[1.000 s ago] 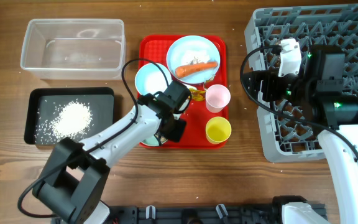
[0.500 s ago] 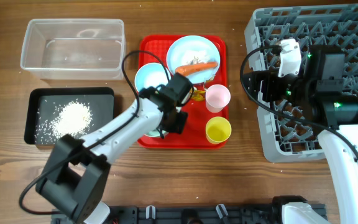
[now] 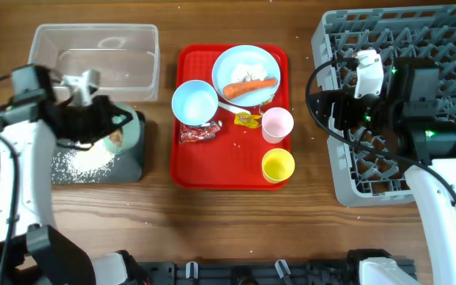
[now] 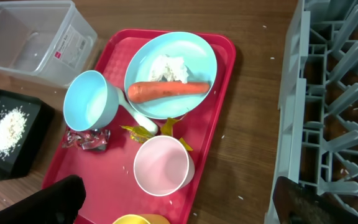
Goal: Sort waste into correct bins and load items into the dishwasher rack
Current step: 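Tip the teal bowl's food onto the black tray, return it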
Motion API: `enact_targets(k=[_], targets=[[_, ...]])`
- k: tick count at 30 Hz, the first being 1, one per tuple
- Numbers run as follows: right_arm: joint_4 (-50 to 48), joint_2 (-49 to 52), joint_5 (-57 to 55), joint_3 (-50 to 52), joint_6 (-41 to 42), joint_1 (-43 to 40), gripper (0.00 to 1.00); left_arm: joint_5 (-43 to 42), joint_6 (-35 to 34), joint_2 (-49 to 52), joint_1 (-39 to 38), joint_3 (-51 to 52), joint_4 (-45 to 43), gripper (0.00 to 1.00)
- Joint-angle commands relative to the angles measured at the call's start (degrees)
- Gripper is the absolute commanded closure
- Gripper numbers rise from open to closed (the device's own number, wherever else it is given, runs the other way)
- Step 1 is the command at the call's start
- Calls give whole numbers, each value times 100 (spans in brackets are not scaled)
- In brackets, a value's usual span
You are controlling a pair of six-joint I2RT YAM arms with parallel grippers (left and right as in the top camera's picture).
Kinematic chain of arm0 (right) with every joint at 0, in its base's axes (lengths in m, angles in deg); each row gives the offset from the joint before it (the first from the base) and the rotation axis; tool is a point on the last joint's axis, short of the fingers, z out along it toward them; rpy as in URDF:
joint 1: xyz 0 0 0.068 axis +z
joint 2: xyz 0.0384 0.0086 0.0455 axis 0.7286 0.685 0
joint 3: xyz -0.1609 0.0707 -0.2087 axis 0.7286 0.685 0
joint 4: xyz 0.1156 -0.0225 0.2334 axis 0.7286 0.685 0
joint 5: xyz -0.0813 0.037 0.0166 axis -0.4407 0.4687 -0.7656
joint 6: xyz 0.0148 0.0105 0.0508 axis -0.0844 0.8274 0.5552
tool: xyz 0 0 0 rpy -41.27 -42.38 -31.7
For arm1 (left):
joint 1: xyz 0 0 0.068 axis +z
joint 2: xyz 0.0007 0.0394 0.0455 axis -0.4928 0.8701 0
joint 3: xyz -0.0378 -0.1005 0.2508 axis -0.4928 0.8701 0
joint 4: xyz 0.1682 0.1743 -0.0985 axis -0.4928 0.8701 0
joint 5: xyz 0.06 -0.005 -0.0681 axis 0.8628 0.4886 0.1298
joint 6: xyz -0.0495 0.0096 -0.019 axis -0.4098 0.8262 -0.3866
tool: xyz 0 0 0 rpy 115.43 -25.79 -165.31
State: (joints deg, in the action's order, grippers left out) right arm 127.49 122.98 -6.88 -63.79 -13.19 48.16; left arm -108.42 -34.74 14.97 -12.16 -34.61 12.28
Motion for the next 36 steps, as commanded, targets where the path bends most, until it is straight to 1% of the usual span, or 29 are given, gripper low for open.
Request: enact_targets(k=[1,2,3,4,6,8,13,18,20,21,23,24,25,28,31,33,36], targets=[[-72,120,-55,-111,-101,-13,0,-1810,988,127,883,293,-63,96],[-72,151,-55,-111,-101,-13,1,-2033,1113,188,1060,354,-63,96],[-68,212,-52,-111,-96,-13,0,-2625,1384,367,1344,474,-63,96],[-68,251,-52,-111,-96,-13,0,-3021,1528,540,1491,498,-37,96],[-46,302,-52,-111,-96,-13,0,-3869,1631,955,1687,498,-39,96],[-42,304,-52,-111,-98,-13,0,-4312,1631,1237,1727,498,-52,96],[-44,304,-55,-111,-103,-13,0,-4367,1635,1655,1727,498,-109,96],[-44,304,-55,-111,-103,-13,0,-4369,1631,1646,1714,498,-144,96],[-42,304,-55,-111,-103,-13,0,-4332,1637,1419,1526,496,-142,96],[-42,304,-55,-111,-98,-13,0,-4188,1714,1224,1346,496,-144,96],[-44,304,-52,-111,-98,-13,0,-3084,1799,544,509,496,-197,96],[-46,304,-52,-111,-94,-13,0,-1893,1631,107,-330,496,-264,96],[-46,304,-52,-111,-92,-13,0,-1038,1314,-103,-999,496,-348,96],[-46,304,-52,-111,42,-13,1,927,647,-168,-2743,496,-457,96],[-44,304,-52,-111,52,-13,1,2337,9,116,-4282,496,-813,96],[-31,304,-52,-111,55,-13,0,2892,-225,354,-4804,496,-1025,96],[-26,304,-52,-111,57,-13,0,2907,-223,833,-5436,496,-1451,96]])
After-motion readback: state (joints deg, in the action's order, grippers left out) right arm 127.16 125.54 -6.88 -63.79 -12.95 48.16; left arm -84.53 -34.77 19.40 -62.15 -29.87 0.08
